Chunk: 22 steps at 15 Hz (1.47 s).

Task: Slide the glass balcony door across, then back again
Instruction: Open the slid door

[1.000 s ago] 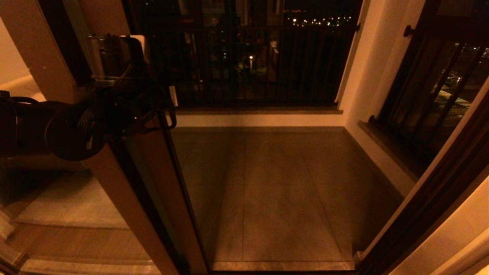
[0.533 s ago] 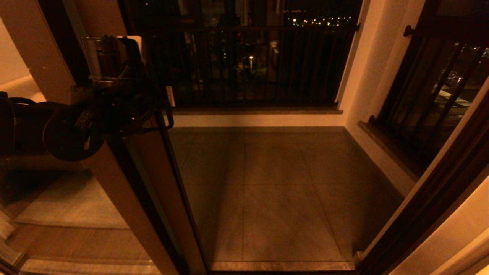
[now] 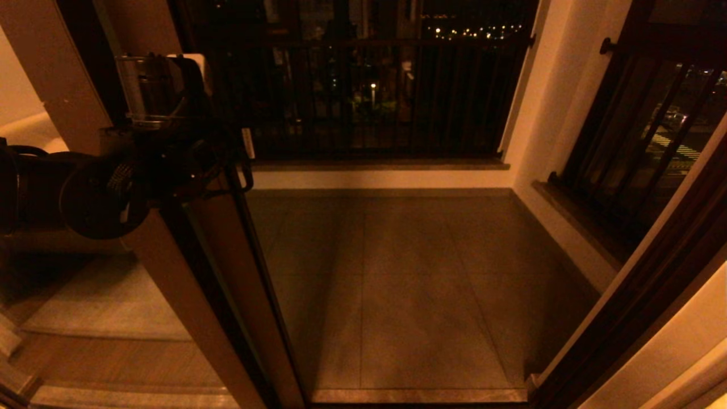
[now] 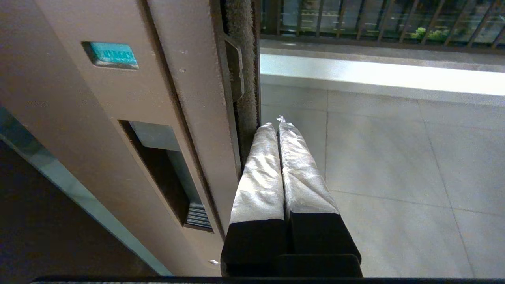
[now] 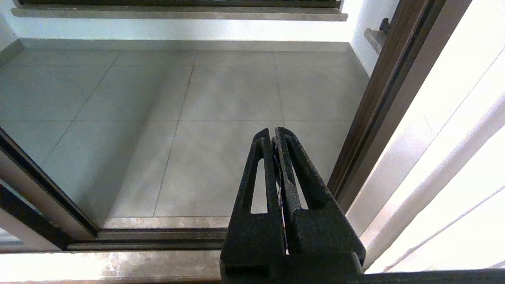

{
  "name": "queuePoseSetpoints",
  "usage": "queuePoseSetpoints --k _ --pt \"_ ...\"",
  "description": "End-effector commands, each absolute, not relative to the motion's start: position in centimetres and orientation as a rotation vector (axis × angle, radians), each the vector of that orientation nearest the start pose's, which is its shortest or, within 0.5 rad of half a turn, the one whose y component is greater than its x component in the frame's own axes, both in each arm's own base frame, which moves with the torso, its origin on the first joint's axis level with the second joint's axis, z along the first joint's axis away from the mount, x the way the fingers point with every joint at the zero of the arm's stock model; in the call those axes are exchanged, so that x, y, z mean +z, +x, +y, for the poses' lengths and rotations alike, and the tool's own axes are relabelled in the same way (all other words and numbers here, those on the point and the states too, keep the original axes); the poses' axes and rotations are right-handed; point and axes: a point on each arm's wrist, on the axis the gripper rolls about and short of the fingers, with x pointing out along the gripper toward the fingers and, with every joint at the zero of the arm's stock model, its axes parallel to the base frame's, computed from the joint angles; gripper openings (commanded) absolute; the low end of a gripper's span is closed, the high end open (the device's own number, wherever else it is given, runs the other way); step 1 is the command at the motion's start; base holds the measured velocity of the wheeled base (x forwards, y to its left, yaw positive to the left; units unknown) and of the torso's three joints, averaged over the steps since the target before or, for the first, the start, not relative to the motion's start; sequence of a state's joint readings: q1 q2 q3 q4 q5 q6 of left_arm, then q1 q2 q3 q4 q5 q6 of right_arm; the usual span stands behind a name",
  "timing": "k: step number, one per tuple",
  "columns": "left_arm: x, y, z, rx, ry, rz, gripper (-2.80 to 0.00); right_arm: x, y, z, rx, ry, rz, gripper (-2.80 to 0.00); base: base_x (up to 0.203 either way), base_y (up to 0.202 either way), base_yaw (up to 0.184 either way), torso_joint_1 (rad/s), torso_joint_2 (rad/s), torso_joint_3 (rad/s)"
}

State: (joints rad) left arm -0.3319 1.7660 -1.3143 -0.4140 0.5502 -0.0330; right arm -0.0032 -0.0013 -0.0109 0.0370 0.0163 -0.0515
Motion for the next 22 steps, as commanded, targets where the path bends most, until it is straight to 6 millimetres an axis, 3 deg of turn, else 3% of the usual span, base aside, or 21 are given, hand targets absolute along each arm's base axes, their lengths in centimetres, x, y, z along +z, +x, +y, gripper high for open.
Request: queuePoseSetpoints --k 1,11,14,16,20,22 --pt "28.2 33.4 -10.1 0.228 -0.017 0.031 -2.8 7.5 -2.4 0.0 0.014 -0.052 0.026 -2.8 0.0 0.0 0.0 0.0 0.0 0.0" --pt "28.2 33.3 -8.8 0.258 -0.018 0.031 -2.8 7.5 -2.4 0.0 0.014 -0.052 0.026 -2.8 0.0 0.0 0.0 0.0 0.0 0.0" --pt "29.4 32.5 -9.0 0.24 -0.038 -0.018 -2.8 7.5 -2.4 0.0 0.014 -0.052 0.026 -2.8 0.0 0.0 0.0 0.0 0.0 0.0" --pt "31.1 29.8 -9.6 0.173 -0.056 -0.064 -2.8 7.5 -2.4 0.0 0.015 -0.052 0.027 -2.8 0.0 0.0 0.0 0.0 0.0 0.0" --pt "32.2 21.9 -8.5 0.012 0.01 0.024 -2.8 7.5 -2.4 0.0 0.014 -0.052 0.026 -2.8 0.0 0.0 0.0 0.0 0.0 0.0" --pt "32.3 20.3 -7.8 0.004 0.015 0.062 -2.8 7.5 -2.4 0.0 0.015 -0.052 0.027 -2.8 0.0 0.0 0.0 0.0 0.0 0.0"
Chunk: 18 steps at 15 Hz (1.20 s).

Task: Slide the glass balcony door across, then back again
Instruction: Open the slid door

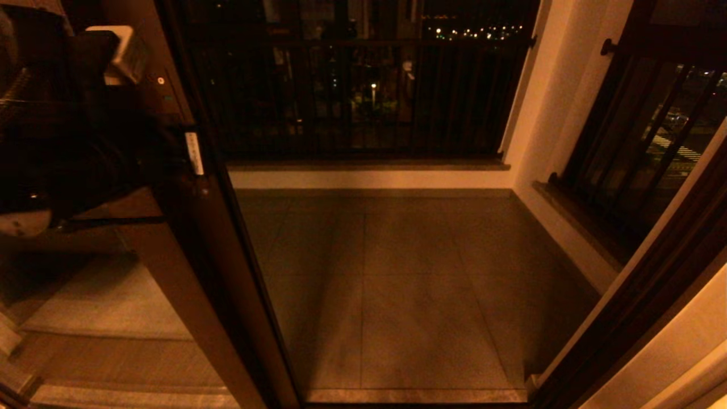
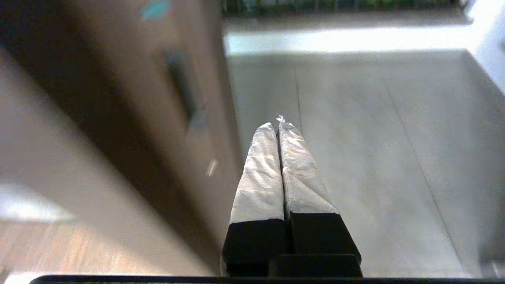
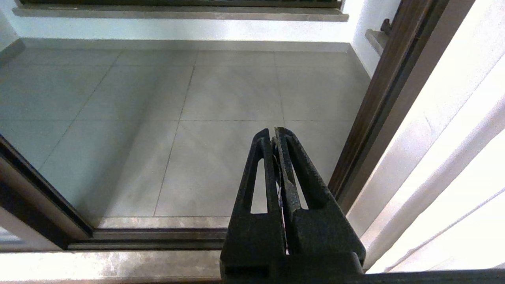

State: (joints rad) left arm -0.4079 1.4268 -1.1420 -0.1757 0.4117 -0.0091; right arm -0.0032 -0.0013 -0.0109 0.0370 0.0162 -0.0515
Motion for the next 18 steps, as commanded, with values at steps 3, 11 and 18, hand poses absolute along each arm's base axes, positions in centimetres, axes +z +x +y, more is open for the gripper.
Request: queuePoseSetpoints --k 3,11,18 --pt "32.0 19.5 -6.7 0.039 -0.03 0.168 -2.8 7.5 -2.4 0.0 0.014 -0.052 0.026 -2.8 0.0 0.0 0.0 0.0 0.0 0.0" --pt "31.1 20.5 -5.6 0.106 -0.029 0.227 -2.8 7.5 -2.4 0.0 0.015 -0.052 0.027 -2.8 0.0 0.0 0.0 0.0 0.0 0.0" --pt "31.7 20.8 -5.9 0.018 -0.055 0.211 -2.8 7.5 -2.4 0.0 0.015 -0.052 0.027 -2.8 0.0 0.0 0.0 0.0 0.0 0.0"
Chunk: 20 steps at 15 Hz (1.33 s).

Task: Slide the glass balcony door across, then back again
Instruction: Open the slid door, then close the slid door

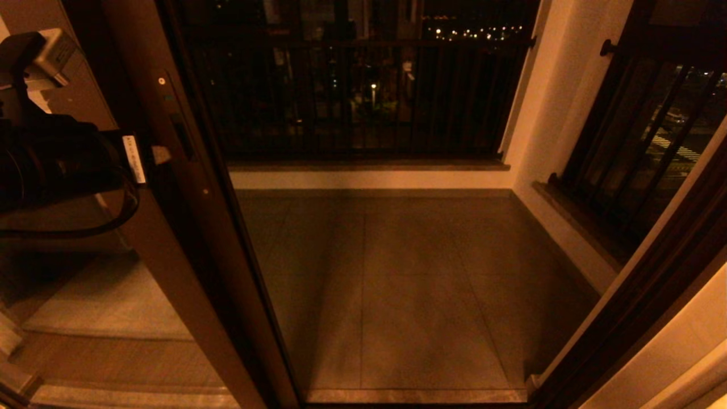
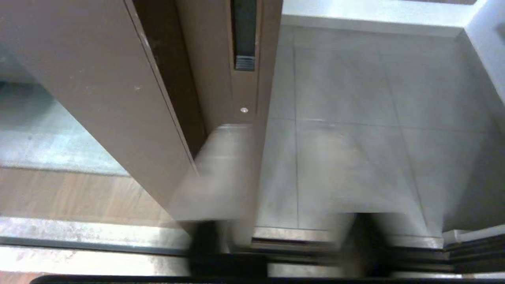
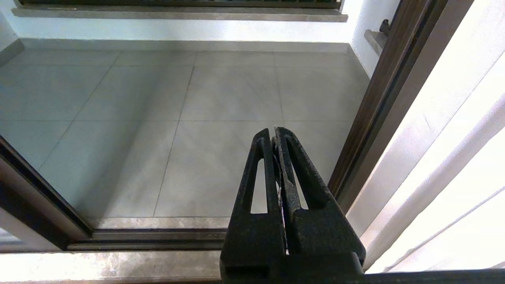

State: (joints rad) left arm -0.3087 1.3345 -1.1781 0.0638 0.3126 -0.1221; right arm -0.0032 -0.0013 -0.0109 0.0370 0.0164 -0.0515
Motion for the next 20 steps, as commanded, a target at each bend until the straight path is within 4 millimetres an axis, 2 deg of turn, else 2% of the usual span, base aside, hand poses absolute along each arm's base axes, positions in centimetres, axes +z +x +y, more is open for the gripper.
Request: queuePoseSetpoints --k 1,7,8,14,20 --pt "31.8 20.7 -5.9 0.017 -0.056 0.207 -2.8 7.5 -2.4 0.0 0.015 -0.052 0.027 -2.8 0.0 0.0 0.0 0.0 0.0 0.0" --pt "31.6 20.9 -5.9 0.021 -0.053 0.214 -2.8 7.5 -2.4 0.0 0.015 -0.052 0.027 -2.8 0.0 0.0 0.0 0.0 0.0 0.0" --pt "31.5 21.0 -5.9 0.026 -0.051 0.218 0.0 7.5 -2.4 0.0 0.014 -0.052 0.026 -2.8 0.0 0.0 0.0 0.0 0.0 0.0" --pt "31.4 21.7 -5.9 -0.042 -0.065 0.215 0.0 7.5 -2.4 0.0 0.014 -0.052 0.026 -2.8 0.0 0.0 0.0 0.0 0.0 0.0" --pt "31.5 24.4 -5.8 -0.169 -0.092 0.227 0.0 7.5 -2.4 0.0 0.015 -0.052 0.027 -2.8 0.0 0.0 0.0 0.0 0.0 0.0"
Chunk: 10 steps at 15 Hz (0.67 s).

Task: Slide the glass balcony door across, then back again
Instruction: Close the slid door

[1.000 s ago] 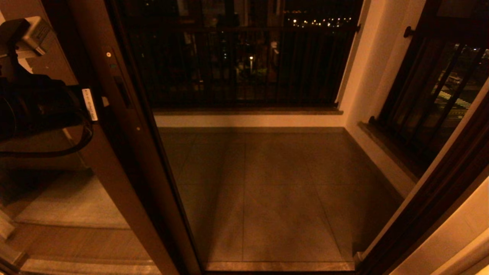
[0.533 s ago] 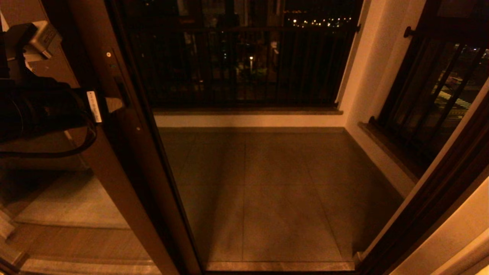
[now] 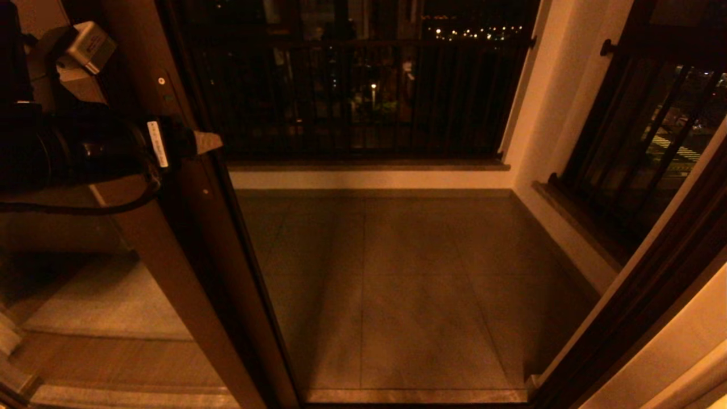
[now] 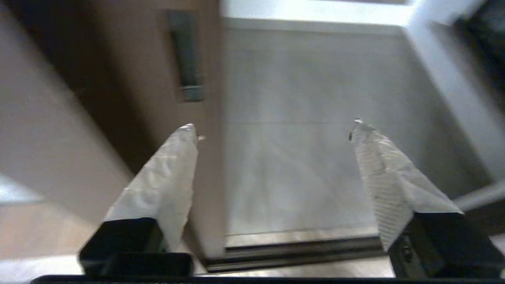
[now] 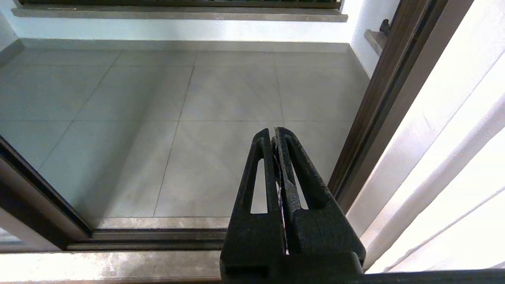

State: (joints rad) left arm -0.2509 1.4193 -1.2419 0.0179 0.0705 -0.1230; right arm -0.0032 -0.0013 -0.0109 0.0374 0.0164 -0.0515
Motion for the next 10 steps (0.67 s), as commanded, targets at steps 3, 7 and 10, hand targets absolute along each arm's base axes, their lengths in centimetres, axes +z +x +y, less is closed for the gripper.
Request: queuePoseSetpoints --k 3,7,10 --pt "30.8 25.8 -5.2 -0.161 -0.094 0.254 0.0 7.5 -2.4 0.0 0.015 -0.052 0.027 -2.8 0.0 0.0 0.0 0.0 0.0 0.0" --pt "30.4 26.8 -4.6 -0.174 -0.102 0.262 0.0 7.5 -2.4 0.0 0.015 -0.052 0.027 -2.8 0.0 0.0 0.0 0.0 0.0 0.0" --pt "30.3 27.3 -4.6 -0.188 -0.106 0.259 0.0 7.5 -2.4 0.0 0.014 -0.052 0.026 -2.8 0.0 0.0 0.0 0.0 0.0 0.0"
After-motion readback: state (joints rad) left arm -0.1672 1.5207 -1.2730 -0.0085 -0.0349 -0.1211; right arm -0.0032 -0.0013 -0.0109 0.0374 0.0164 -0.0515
